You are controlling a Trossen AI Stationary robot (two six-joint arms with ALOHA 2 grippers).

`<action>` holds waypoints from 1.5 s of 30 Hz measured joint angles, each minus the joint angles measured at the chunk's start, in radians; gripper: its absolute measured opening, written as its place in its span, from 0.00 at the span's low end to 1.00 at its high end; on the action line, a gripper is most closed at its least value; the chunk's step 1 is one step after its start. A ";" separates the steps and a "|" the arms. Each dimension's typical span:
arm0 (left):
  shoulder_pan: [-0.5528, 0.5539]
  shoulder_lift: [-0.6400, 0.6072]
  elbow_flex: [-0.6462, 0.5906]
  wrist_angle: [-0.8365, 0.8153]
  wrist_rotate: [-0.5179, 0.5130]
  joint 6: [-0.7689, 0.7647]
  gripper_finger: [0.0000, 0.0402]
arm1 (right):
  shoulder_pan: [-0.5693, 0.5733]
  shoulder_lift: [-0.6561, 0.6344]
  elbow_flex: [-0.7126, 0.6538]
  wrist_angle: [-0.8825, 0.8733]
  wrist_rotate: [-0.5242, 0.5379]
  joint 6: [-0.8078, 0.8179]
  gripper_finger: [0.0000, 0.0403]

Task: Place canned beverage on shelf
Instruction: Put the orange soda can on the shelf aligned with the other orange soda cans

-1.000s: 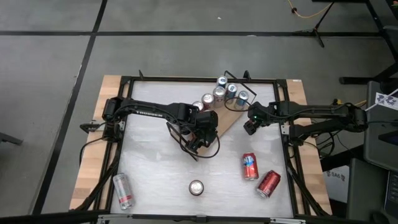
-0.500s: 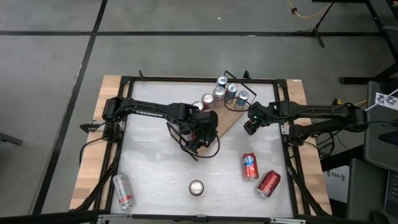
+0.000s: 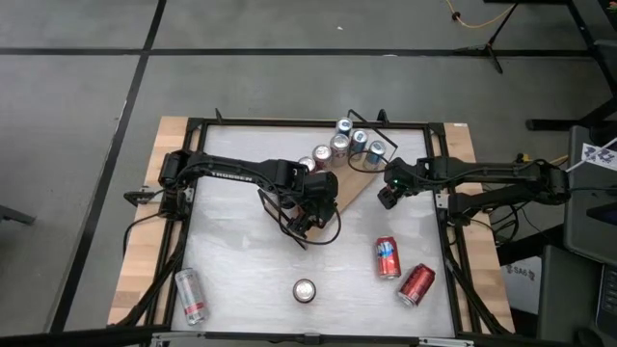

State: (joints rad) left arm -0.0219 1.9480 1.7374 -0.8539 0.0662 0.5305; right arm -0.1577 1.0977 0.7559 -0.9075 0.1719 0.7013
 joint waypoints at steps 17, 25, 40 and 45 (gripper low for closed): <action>-0.001 0.000 0.000 0.002 -0.029 0.000 0.79 | 0.000 0.000 0.000 0.000 0.000 0.000 0.97; -0.001 0.000 0.000 0.002 -0.030 0.000 0.79 | 0.000 0.000 0.000 0.000 0.000 0.000 0.97; -0.001 0.000 0.000 0.002 -0.031 0.000 0.79 | 0.000 0.000 0.000 0.000 0.000 0.000 0.97; -0.001 0.000 0.000 0.002 -0.031 0.000 0.79 | 0.000 0.000 0.000 0.000 0.000 0.000 0.97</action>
State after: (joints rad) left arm -0.0231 1.9480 1.7370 -0.8520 0.0353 0.5308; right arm -0.1576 1.0977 0.7559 -0.9077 0.1717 0.7012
